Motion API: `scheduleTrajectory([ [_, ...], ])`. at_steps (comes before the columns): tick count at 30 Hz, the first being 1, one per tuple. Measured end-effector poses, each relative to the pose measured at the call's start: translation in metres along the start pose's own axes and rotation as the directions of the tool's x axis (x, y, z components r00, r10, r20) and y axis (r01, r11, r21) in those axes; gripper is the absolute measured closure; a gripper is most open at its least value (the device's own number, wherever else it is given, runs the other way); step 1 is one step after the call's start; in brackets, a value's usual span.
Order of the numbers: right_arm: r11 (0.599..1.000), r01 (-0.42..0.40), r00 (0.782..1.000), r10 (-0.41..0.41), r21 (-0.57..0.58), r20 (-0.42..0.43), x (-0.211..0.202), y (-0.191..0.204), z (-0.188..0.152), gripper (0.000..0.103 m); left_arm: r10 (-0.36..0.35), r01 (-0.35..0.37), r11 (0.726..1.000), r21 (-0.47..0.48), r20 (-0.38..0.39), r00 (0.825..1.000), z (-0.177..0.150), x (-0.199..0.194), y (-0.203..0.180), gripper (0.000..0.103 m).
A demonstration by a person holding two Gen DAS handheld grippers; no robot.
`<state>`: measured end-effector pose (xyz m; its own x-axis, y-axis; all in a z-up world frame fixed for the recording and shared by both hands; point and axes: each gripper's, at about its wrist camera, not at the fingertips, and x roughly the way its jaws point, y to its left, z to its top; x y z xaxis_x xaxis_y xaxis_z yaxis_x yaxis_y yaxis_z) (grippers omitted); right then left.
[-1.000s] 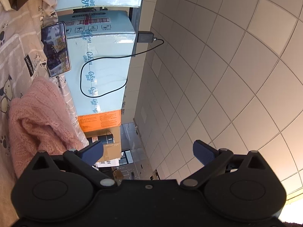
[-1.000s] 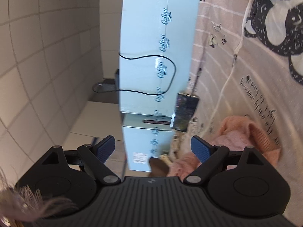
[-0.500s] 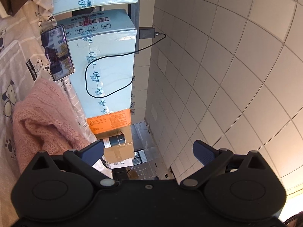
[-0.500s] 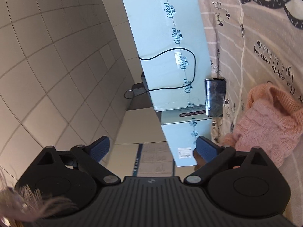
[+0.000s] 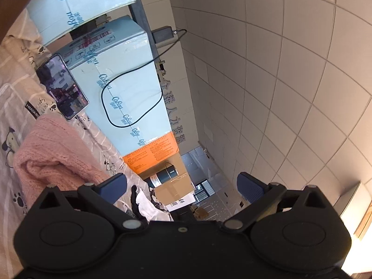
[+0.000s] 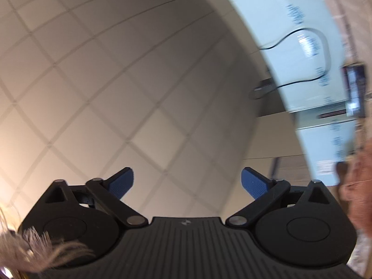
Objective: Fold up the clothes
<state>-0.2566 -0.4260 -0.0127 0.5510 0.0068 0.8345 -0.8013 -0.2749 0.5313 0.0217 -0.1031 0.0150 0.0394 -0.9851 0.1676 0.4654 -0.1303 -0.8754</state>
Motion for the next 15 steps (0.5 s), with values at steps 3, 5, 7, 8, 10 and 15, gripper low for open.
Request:
scheduleTrajectory([
  [3,0.992,-0.124,0.991,0.125,0.023,-0.044,0.001,0.000,-0.004,0.000,-0.005,0.005,1.000,0.016,-0.030,1.000,-0.004,0.007,-0.002,0.000],
  [5,0.993,-0.119,0.991,0.120,0.025,-0.055,0.002,0.001,-0.004,0.000,-0.008,0.009,1.000,0.026,-0.048,0.999,-0.007,0.010,-0.002,0.000],
  [7,0.994,-0.106,0.993,0.107,0.025,-0.054,0.003,0.001,-0.004,0.000,-0.007,0.009,0.999,0.037,-0.059,0.998,-0.008,0.013,-0.003,0.000],
  [8,0.994,-0.102,0.993,0.103,0.024,-0.053,0.003,0.001,-0.004,0.000,-0.005,0.008,0.999,0.043,-0.063,0.998,-0.009,0.015,-0.004,0.000],
  [10,0.996,-0.084,0.995,0.085,0.017,-0.051,0.004,0.001,-0.002,0.000,0.013,-0.009,0.998,0.067,-0.061,0.998,-0.009,0.015,-0.005,0.000],
  [15,1.000,0.009,0.999,-0.010,-0.021,-0.040,0.005,-0.001,0.001,0.000,0.011,-0.008,0.999,0.040,-0.080,0.997,-0.007,0.017,0.002,0.000],
])
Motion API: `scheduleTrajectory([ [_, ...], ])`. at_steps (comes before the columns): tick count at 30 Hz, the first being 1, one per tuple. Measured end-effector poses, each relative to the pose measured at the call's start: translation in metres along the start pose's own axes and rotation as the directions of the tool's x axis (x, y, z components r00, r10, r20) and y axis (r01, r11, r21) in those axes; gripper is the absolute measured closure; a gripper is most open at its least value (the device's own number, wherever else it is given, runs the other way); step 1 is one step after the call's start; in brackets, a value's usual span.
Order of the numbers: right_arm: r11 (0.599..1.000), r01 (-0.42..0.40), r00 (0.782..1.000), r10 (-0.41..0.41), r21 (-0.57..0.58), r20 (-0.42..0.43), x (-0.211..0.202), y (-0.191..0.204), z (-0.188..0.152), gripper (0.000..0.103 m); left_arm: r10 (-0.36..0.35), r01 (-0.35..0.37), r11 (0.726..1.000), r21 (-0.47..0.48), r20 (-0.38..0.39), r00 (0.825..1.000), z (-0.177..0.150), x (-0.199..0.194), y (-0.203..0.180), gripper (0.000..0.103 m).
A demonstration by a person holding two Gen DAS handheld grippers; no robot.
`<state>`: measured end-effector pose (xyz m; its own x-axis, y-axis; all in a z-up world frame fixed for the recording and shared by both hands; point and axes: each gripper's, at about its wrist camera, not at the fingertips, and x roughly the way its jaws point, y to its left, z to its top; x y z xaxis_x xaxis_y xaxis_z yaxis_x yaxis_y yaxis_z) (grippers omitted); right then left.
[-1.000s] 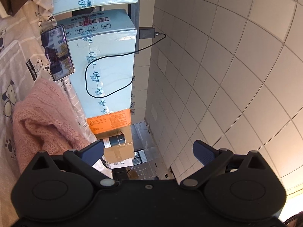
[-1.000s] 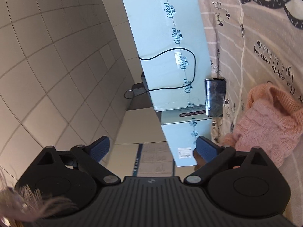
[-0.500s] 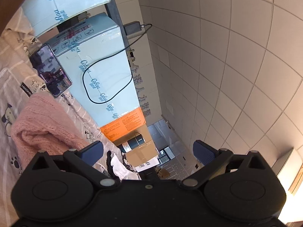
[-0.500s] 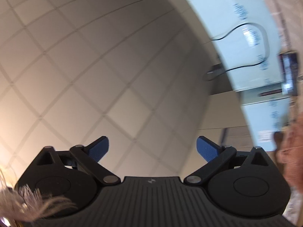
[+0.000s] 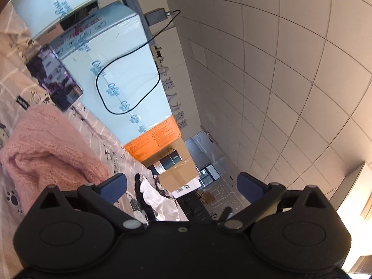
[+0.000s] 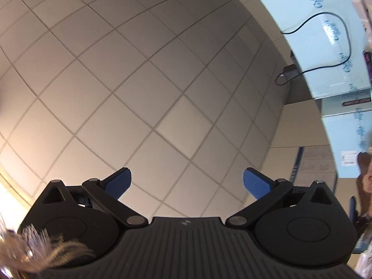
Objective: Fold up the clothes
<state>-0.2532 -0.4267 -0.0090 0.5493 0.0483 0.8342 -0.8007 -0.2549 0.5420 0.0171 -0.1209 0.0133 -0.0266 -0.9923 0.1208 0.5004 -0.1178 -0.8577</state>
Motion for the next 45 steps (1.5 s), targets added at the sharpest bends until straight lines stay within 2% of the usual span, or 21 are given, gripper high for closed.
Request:
scheduleTrajectory([
  [7,0.987,0.154,0.988,-0.154,-0.046,0.000,0.010,-0.007,0.000,0.000,-0.046,0.044,0.992,-0.116,-0.022,0.999,0.003,0.004,0.012,0.000],
  [12,0.971,0.230,0.972,-0.232,-0.061,-0.028,0.019,-0.013,-0.003,0.000,-0.074,0.070,0.983,-0.170,-0.015,0.997,0.003,0.002,0.013,0.000],
  [17,0.954,0.292,0.954,-0.296,-0.071,-0.047,0.025,-0.017,-0.009,0.000,-0.141,0.129,0.958,-0.257,-0.027,0.990,0.003,0.004,0.015,0.000],
  [22,0.931,0.349,0.933,-0.356,-0.104,-0.059,0.029,-0.016,-0.015,0.000,-0.188,0.167,0.939,-0.300,-0.042,0.981,0.002,0.007,0.013,0.000],
  [36,0.892,0.435,0.894,-0.444,-0.123,-0.053,0.037,-0.016,-0.023,0.000,-0.161,0.143,0.952,-0.271,-0.044,0.986,0.000,0.007,0.010,0.000],
  [41,0.889,0.444,0.891,-0.451,-0.113,-0.055,0.039,-0.018,-0.023,0.000,-0.150,0.133,0.957,-0.258,-0.045,0.988,-0.001,0.006,0.009,0.000],
  [45,0.896,0.434,0.896,-0.440,-0.098,-0.059,0.039,-0.019,-0.023,0.000,-0.144,0.128,0.959,-0.254,-0.045,0.989,-0.001,0.007,0.009,0.000],
])
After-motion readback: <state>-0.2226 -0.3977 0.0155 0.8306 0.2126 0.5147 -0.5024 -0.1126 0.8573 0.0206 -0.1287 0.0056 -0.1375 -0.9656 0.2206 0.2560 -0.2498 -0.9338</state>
